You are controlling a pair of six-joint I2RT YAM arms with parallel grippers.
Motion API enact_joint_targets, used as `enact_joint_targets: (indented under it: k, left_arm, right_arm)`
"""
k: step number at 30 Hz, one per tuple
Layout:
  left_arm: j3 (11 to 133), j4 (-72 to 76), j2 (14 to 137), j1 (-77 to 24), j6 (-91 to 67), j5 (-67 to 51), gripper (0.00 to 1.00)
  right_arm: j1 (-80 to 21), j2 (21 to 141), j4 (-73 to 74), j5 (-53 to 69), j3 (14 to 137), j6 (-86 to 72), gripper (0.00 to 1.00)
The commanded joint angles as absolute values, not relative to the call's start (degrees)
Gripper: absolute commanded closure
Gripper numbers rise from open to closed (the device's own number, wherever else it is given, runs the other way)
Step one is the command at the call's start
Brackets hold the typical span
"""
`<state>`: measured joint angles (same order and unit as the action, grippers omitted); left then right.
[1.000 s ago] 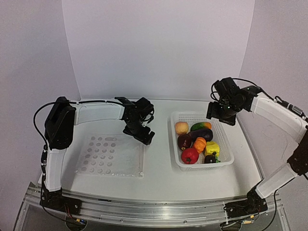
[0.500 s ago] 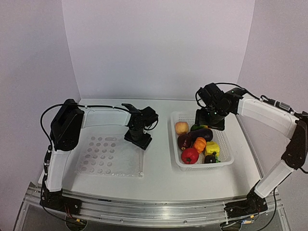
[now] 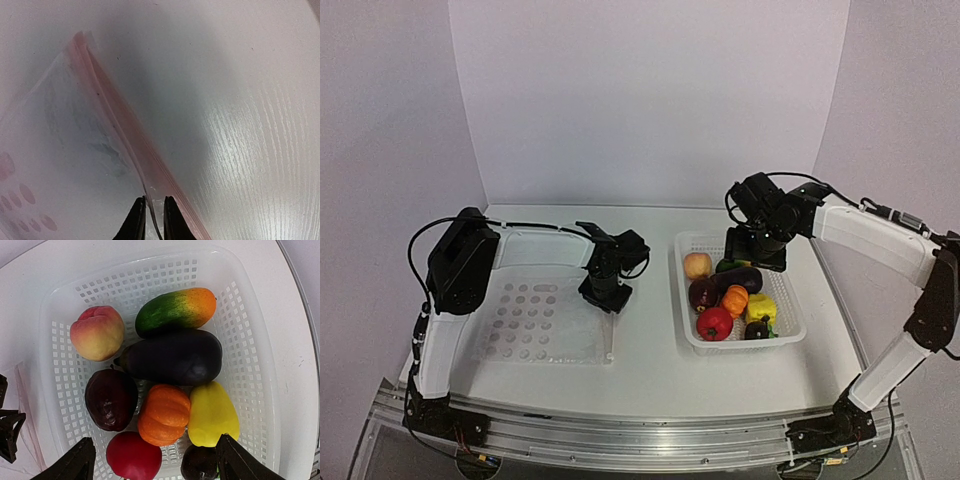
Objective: Place the food in the zip-top bag and seal the zipper
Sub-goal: Pick up the zipper food storage bag at the center of the board, then open the zipper of the food storage bag.
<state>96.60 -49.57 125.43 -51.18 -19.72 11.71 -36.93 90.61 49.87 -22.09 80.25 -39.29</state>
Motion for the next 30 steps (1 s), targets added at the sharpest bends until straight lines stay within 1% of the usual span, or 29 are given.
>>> enact_joint_targets:
  k: [1,6,11,14,16,19,25,30]
  left_arm:
    - [96.0,-50.3,124.8,-51.2,-20.2,11.3,0.91]
    - [97.2,-51.1,120.7,-50.3,-17.8,9.4,1.0]
    - [98.8,-52.9,114.3,-49.0,-12.6,7.7,1.0]
    - [99.8,-54.5,111.0,-48.2,-11.2,8.0,1.0]
    - [100.0,-54.4,108.5,-48.0,-10.6,8.9,1.0]
    - [100.3,-53.3,105.2,-48.0,-10.6,9.4,1.0]
    - [101.0,-50.4,100.8,-48.0,-11.1,11.2,1.0]
    - [102.1,-50.3,100.9,-48.0,-12.0,11.9,1.0]
  right_arm:
    - [-37.4,89.3,50.6,-22.8,81.2,-40.1,0.2]
    - [-38.0,88.6,50.5,-21.5,83.0,-39.3,0.2]
    - [-43.2,93.3,50.3,-14.9,93.7,-34.3,0.21]
    - [-45.5,97.5,48.5,-5.9,99.7,-34.1,0.21]
    - [-45.9,99.2,44.9,-1.3,100.4,-37.5,0.22]
    - [-47.3,100.6,35.3,4.0,98.0,-42.2,0.24]
    - [-50.2,105.9,27.9,4.8,101.1,-45.1,0.26]
    - [-50.5,110.4,26.4,4.8,102.3,-49.7,0.33]
